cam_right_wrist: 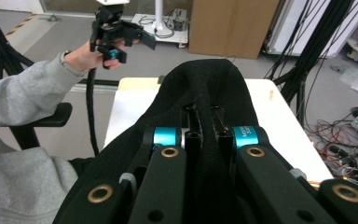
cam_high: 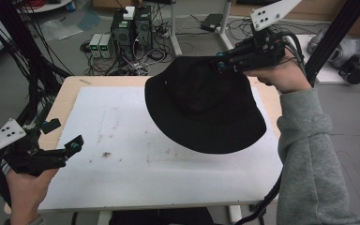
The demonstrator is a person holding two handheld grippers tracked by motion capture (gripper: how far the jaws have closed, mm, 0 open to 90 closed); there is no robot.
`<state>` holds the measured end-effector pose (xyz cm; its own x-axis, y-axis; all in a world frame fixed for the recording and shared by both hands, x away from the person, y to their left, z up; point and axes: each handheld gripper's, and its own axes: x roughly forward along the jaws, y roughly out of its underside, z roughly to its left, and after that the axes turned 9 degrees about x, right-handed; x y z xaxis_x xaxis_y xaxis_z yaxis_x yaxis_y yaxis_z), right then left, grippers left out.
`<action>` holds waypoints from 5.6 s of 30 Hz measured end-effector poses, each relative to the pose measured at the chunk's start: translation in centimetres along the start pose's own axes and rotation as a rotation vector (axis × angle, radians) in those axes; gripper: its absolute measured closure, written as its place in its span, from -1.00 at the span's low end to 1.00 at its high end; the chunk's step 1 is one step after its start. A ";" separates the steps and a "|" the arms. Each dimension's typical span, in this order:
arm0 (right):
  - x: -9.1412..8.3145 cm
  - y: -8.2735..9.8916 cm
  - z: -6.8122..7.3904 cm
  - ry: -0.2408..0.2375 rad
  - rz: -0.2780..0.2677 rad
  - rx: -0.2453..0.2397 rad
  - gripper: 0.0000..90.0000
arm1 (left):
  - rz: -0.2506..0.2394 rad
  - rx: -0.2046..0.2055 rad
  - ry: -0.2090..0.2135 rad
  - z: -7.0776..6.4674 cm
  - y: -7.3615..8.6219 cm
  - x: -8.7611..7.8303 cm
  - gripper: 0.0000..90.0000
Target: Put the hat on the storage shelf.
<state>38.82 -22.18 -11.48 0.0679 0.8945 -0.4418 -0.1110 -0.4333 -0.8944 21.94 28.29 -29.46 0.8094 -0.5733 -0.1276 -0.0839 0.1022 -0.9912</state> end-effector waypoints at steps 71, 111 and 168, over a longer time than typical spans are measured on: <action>3.7 3.8 -16.2 0.340 -0.065 0.268 0.94 | 0.022 -0.002 -0.058 0.2 0.6 -2.2 -0.96; 4.6 6.5 -16.8 0.413 -0.110 0.404 -0.48 | 0.043 0.001 -0.042 0.1 0.8 -1.2 -0.96; 0.5 11.3 -3.6 0.396 -0.205 0.240 -0.80 | 0.021 0.020 0.029 -1.3 -0.1 0.5 -0.96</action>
<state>41.14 -27.02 -22.03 0.4782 0.8280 -0.2927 -0.2774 -0.1738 -0.9449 21.62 26.93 -29.46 0.7904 -0.5941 -0.1493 -0.0884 0.1307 -0.9875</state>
